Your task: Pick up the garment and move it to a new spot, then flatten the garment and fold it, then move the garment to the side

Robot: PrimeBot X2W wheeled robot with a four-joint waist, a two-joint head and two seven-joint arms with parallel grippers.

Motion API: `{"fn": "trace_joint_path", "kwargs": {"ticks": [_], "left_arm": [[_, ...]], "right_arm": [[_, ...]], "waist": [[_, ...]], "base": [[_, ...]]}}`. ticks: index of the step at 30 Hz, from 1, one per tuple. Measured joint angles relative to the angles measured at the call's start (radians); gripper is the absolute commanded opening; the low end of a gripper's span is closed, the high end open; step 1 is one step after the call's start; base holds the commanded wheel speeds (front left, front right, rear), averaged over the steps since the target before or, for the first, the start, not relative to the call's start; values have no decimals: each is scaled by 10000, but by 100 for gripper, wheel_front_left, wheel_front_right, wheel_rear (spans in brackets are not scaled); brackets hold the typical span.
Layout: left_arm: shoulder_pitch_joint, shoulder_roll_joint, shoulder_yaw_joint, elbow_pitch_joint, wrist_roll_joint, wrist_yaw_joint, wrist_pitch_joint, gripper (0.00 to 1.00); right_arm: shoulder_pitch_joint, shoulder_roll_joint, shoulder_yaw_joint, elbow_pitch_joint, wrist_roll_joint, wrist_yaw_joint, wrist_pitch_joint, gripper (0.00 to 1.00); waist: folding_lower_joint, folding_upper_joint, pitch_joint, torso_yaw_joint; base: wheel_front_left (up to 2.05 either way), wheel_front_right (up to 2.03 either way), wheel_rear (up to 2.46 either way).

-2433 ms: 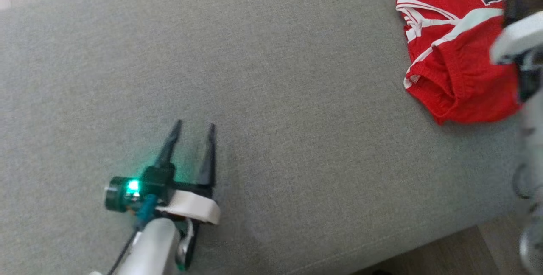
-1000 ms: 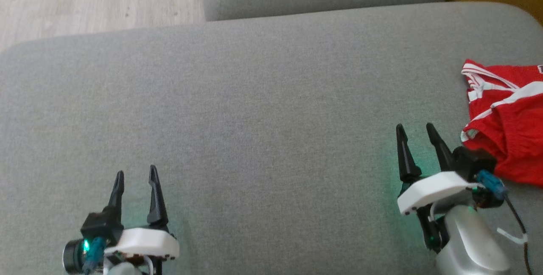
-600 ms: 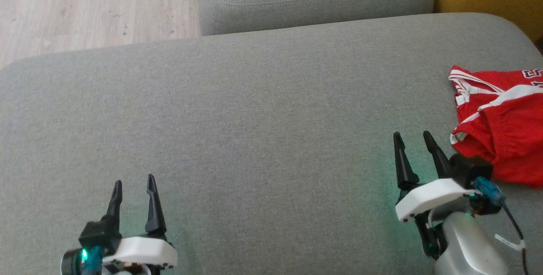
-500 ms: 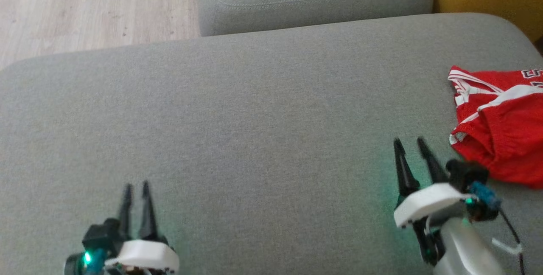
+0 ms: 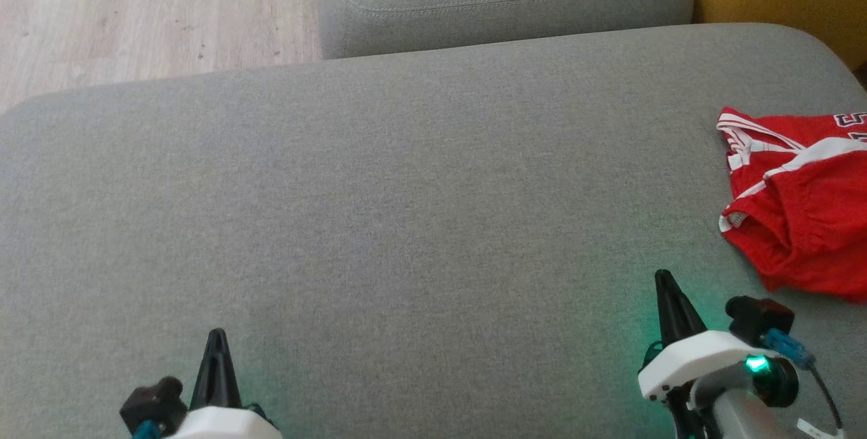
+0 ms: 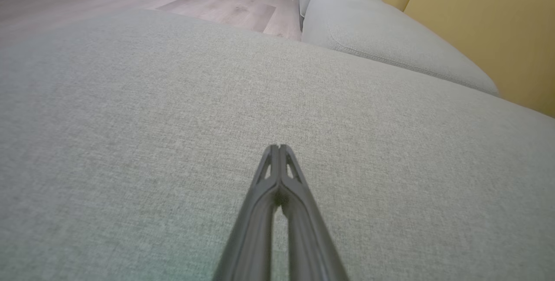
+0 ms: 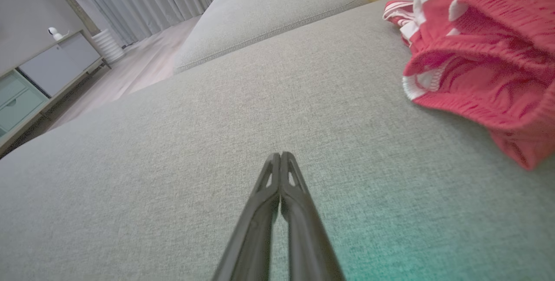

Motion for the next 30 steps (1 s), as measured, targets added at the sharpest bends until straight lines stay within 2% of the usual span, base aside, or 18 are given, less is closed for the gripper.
{"fn": "trace_joint_path", "kwargs": {"ticks": [30], "left_arm": [[-114, -4, 309, -491, -3154, -359, 794, 0]], "right_arm": [[63, 2, -472, -982, 3239, 0, 807, 0]], "waist": [[0, 0, -57, 118]], "base": [[0, 0, 0]]}}
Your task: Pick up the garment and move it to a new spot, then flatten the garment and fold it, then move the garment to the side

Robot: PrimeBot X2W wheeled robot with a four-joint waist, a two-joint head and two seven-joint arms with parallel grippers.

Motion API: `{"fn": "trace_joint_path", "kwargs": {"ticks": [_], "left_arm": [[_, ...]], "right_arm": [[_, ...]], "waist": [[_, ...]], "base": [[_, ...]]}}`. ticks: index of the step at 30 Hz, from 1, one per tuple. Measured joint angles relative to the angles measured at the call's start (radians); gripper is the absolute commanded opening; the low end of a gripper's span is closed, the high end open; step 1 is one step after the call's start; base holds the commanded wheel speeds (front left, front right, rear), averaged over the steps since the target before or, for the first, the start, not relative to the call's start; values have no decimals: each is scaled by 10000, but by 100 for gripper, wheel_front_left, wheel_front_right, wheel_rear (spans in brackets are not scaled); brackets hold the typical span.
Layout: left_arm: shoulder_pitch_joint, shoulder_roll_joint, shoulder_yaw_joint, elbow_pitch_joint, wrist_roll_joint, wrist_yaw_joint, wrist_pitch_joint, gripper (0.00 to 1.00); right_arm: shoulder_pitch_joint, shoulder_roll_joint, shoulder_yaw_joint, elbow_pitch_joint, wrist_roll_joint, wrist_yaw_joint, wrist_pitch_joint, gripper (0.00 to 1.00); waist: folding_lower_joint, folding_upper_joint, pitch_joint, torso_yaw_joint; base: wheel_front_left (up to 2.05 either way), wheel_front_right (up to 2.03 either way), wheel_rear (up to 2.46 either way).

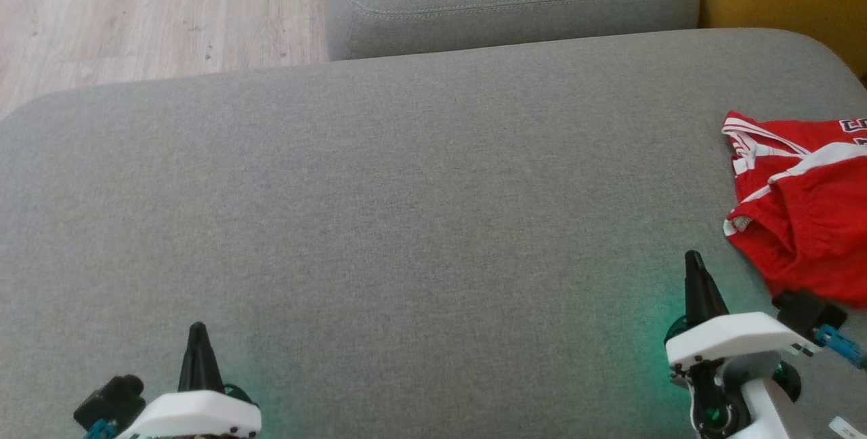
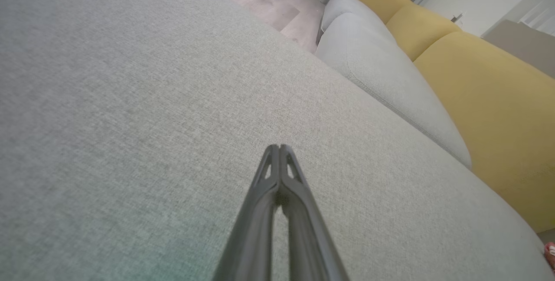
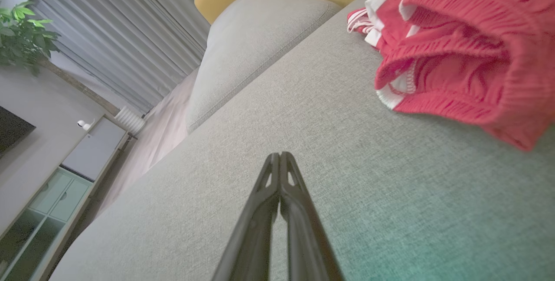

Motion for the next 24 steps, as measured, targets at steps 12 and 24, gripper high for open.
{"fn": "trace_joint_path", "kwargs": {"ticks": [12, 24], "left_arm": [[-8, 0, 221, -198, -1308, -100, 349, 0], [-38, -2, 305, -456, -2729, -267, 702, 0]], "right_arm": [[15, 0, -242, -408, 1338, 0, 318, 0], [79, 0, -456, -840, 2782, 0, 685, 0]], "waist": [[0, 0, -25, 49], [0, 0, -51, 102]], "base": [[0, 0, 0], [0, 0, 0]]}}
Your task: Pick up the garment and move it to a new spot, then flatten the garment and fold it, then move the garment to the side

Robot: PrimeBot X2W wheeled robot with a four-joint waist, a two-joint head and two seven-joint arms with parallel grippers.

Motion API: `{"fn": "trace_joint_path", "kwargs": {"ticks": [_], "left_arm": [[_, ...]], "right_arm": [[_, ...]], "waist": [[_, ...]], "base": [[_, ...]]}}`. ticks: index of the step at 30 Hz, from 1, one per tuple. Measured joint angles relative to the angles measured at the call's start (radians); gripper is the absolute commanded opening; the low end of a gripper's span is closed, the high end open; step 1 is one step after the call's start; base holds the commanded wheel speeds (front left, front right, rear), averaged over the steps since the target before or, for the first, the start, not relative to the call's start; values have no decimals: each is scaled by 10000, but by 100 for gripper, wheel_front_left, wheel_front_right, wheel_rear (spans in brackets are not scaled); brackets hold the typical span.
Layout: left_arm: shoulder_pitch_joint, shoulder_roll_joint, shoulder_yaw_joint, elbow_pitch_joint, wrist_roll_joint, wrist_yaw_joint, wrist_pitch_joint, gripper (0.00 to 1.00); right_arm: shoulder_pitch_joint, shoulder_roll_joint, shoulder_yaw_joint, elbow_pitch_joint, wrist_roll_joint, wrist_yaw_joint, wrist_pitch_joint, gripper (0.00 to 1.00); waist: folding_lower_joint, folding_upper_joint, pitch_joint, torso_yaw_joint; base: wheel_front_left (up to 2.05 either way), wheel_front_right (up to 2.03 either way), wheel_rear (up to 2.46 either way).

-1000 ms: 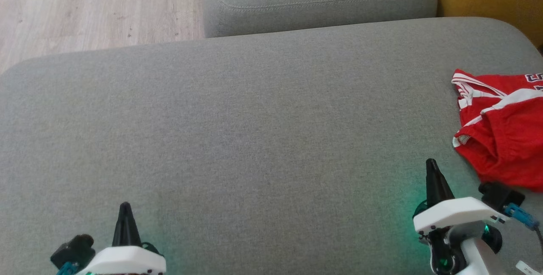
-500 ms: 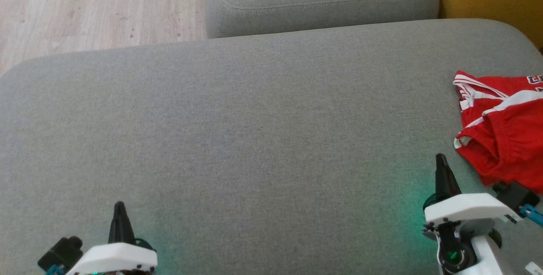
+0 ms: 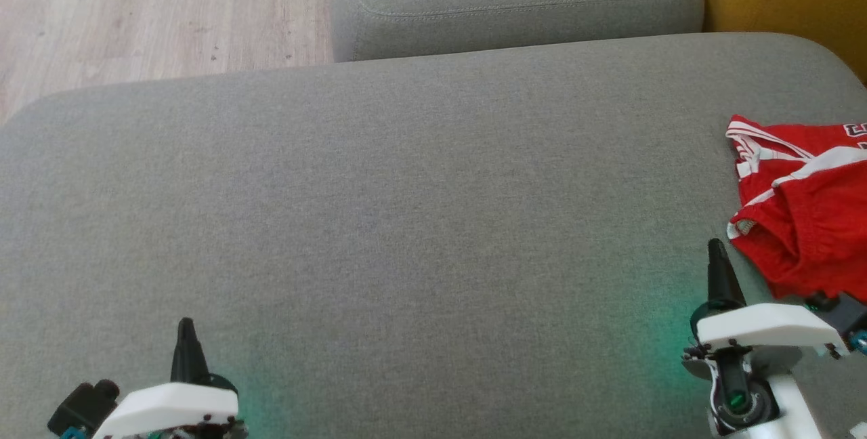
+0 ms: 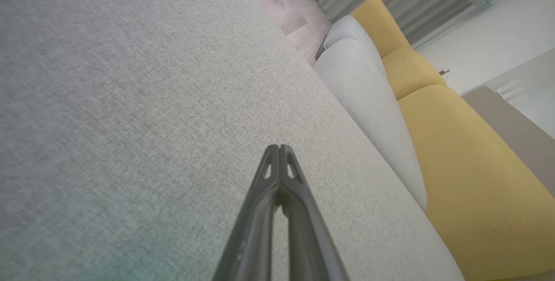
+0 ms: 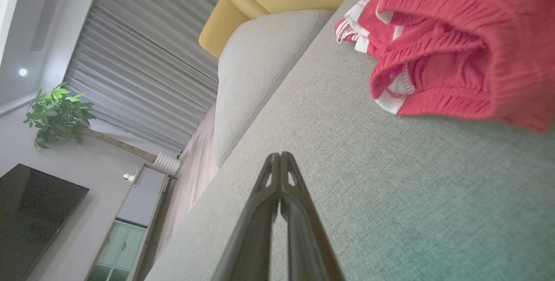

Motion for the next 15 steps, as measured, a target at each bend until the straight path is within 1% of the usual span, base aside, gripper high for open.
{"fn": "trace_joint_path", "kwargs": {"ticks": [15], "left_arm": [[-127, 0, 245, -228, -1620, -182, 437, 0]], "right_arm": [[174, 2, -249, -512, 1685, 0, 453, 0]], "waist": [[0, 0, -30, 61]], "base": [[0, 0, 0]]}}
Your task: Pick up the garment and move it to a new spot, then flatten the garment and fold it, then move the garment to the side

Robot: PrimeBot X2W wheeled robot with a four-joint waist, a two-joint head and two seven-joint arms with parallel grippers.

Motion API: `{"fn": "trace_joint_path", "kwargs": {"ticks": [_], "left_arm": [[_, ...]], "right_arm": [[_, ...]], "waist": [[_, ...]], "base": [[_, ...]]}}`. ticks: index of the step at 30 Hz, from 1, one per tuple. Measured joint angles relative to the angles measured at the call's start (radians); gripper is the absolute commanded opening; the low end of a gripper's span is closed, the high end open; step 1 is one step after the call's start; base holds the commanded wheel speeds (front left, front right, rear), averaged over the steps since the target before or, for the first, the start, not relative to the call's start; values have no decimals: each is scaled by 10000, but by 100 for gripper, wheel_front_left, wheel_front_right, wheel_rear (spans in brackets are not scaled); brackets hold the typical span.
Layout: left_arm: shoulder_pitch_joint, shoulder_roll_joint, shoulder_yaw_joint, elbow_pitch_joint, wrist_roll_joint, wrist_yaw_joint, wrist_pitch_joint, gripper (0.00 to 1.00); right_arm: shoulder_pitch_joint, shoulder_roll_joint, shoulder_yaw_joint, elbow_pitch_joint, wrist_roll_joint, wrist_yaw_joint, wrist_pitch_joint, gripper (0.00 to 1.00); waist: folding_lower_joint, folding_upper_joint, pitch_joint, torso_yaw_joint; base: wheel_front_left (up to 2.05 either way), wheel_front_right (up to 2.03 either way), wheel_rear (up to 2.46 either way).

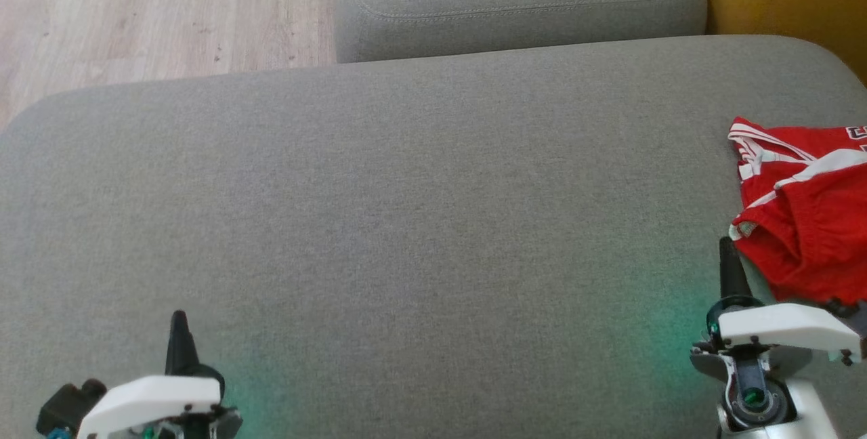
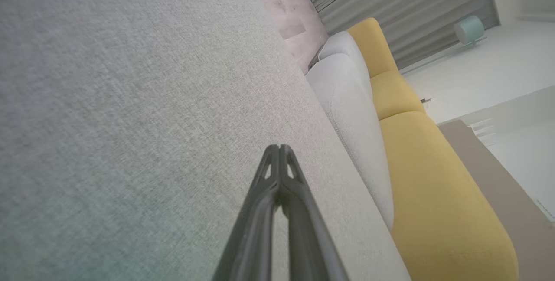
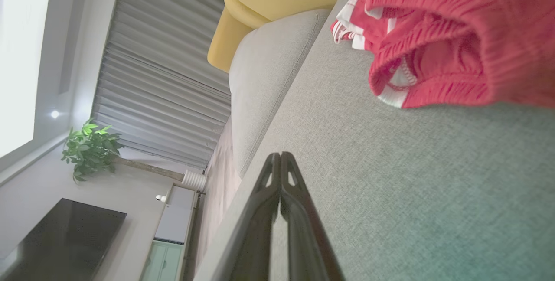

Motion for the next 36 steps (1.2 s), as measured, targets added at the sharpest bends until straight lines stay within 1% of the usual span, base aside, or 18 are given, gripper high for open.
{"fn": "trace_joint_path", "kwargs": {"ticks": [36], "left_arm": [[-119, 0, 387, -612, -3797, -355, 970, 0]], "right_arm": [[230, 6, -600, -1185, 3883, 0, 907, 0]], "waist": [[0, 0, -71, 142]], "base": [[0, 0, 0]]}}
